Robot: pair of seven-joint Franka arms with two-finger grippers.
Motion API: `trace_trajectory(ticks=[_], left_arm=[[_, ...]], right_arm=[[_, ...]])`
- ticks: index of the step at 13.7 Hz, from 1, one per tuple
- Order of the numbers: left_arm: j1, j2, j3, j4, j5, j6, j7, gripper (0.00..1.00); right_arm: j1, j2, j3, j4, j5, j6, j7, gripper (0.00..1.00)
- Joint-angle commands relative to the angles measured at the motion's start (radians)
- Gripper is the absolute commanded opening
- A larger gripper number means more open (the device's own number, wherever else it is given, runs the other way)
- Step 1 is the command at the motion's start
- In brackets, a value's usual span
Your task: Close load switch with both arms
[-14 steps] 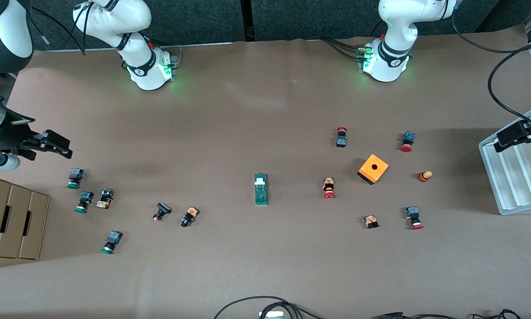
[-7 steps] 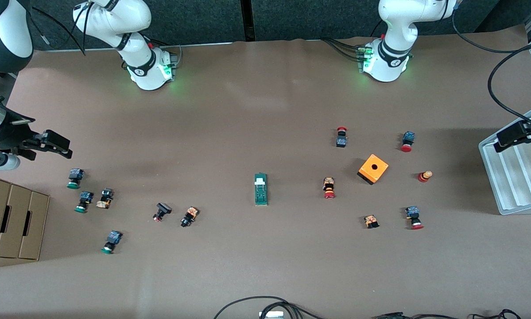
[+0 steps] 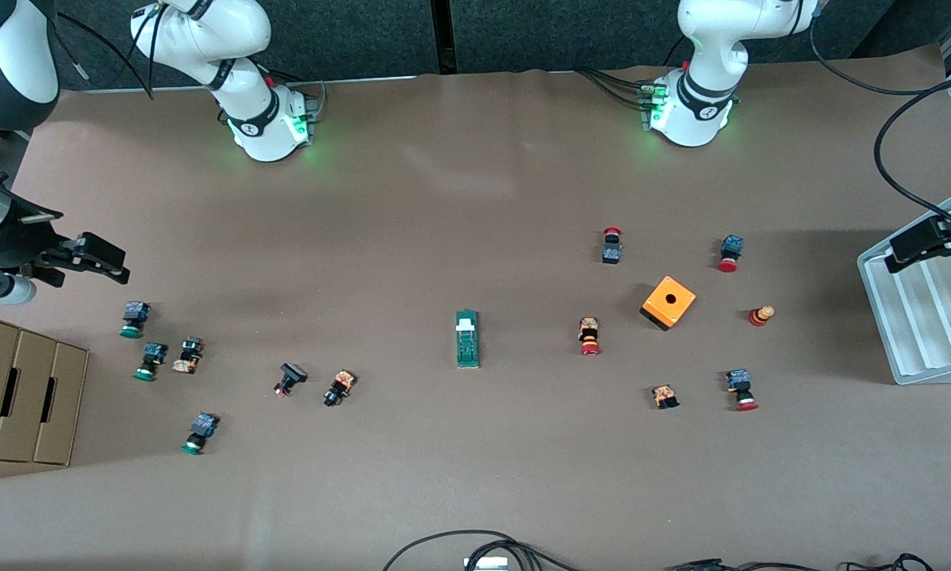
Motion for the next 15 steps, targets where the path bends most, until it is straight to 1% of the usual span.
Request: trace_trajectory(ticks=[1,3,15], left_arm=[[0.007,0.001,0.000,0.007,-0.009,-0.005,-0.004,1.00],[0.019,0.001,0.000,0.008,-0.016,-0.005,-0.003,1.00],[0.019,0.011,0.000,0.004,-0.014,-0.007,-0.004,1.00]], right_arm=[[0.006,0.007,-0.006,0.015,0.004,-0.002,-0.006,0.99],[0.006,0.007,-0.006,0.016,0.004,-0.002,-0.006,0.99],[0.006,0.009,-0.006,0.015,0.004,-0.002,-0.006,0.99]])
